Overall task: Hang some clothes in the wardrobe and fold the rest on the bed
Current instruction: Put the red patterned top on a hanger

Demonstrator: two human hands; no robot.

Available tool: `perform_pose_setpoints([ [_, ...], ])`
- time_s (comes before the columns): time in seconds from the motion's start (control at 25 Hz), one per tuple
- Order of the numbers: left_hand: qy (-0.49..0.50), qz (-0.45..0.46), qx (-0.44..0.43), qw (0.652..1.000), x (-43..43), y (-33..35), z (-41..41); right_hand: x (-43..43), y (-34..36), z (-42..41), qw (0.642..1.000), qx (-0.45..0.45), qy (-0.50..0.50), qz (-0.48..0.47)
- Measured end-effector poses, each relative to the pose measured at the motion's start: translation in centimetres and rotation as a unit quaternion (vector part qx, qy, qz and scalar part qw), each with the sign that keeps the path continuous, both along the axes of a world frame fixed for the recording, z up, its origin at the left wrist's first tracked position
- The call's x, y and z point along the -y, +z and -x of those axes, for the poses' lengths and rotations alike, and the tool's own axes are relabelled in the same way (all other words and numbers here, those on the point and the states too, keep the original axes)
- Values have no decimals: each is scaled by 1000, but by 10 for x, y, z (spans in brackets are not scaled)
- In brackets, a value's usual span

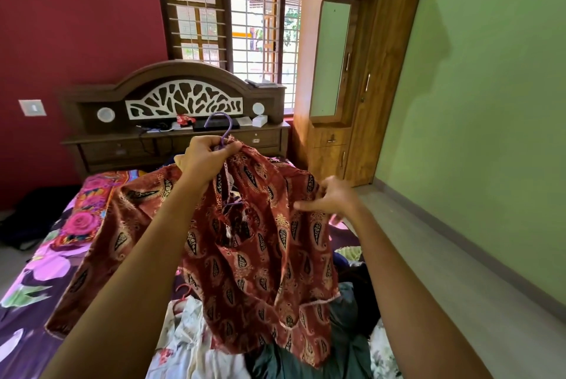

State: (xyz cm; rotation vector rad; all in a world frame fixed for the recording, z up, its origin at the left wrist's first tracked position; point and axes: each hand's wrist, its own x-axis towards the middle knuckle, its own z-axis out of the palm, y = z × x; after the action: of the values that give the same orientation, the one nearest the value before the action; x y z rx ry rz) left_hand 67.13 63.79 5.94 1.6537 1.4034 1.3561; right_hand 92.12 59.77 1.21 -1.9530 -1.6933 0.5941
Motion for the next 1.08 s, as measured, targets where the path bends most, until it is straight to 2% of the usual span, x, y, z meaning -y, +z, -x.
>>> perform_pose_setpoints([
  [0.04,-6,0,3,1000,-2,0,2,0,-7,2,999,4,-16,28],
  [0.08,-15,1,10,1000,-2,0,3,-1,-13,5,999,-8,-42,10],
  [0.2,0,7,18,1000,5,4,2,-6,-16,9,983,-104,-77,-126],
  [0.28,70,-13,-31,997,6,2,4,-6,-8,7,976,-136,-62,-160],
  [0.4,107,-33,-121,986,9,4,12,-5,10,-5,980,-99,-51,-167],
  [0.48,72,-25,-129,989,6,0,18,-8,19,-12,979,-38,-61,-190],
  [0.6,-44,-12,-82,996,9,-2,27,-19,25,-25,970,57,-83,-223],
  [0.72,-135,10,-50,990,16,0,33,-26,18,-32,986,64,-56,-144],
  [0.8,-131,12,-24,991,20,2,31,-24,6,-26,995,30,-27,-87],
  [0.84,-108,13,-12,994,20,2,30,-22,1,-23,995,-14,-30,-90],
  [0.96,-29,23,-3,999,13,-2,29,-7,1,-19,972,-162,-33,-170],
  [1.0,-6,26,-6,1000,9,-4,29,-2,3,-15,965,-175,-8,-195],
  [1.08,19,26,-19,999,0,-6,25,4,4,4,968,-118,61,-212],
])
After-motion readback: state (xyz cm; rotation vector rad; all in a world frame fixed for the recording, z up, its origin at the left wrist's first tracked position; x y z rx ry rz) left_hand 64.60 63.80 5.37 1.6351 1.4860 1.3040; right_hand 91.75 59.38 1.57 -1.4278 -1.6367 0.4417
